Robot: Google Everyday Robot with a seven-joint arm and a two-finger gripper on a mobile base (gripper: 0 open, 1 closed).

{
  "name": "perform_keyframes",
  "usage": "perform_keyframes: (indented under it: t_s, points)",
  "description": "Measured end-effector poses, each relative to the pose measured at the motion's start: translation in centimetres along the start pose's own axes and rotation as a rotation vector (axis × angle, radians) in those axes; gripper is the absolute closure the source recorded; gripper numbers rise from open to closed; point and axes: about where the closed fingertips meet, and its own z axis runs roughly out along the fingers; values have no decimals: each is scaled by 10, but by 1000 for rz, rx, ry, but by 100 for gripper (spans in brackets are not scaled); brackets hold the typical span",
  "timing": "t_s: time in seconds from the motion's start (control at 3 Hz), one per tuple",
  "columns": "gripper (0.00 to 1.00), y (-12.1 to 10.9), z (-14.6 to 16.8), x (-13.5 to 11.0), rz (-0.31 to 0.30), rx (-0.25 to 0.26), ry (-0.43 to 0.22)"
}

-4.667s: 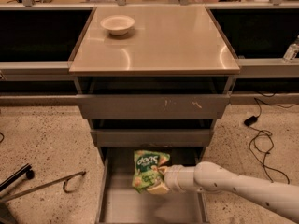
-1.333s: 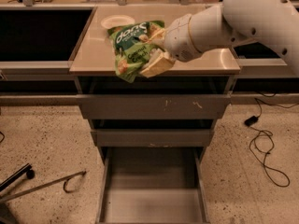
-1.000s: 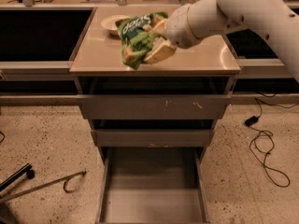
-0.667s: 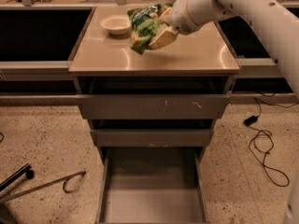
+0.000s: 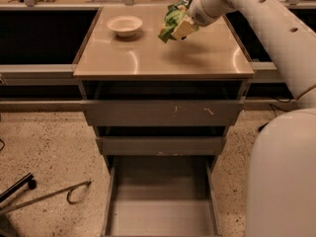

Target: Pick green rice chip bag from bottom drawer and place on counter

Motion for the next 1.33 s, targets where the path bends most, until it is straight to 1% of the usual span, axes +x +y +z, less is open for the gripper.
perform_keyframes:
  t_s: [0.33, 0.67, 1.0, 1.33]
  points:
    - [100, 0, 18, 39, 115, -28, 39]
    - [100, 23, 35, 73, 239, -156, -11]
    - [81, 28, 39, 69, 247, -173, -20]
    - [57, 28, 39, 69, 247, -173, -20]
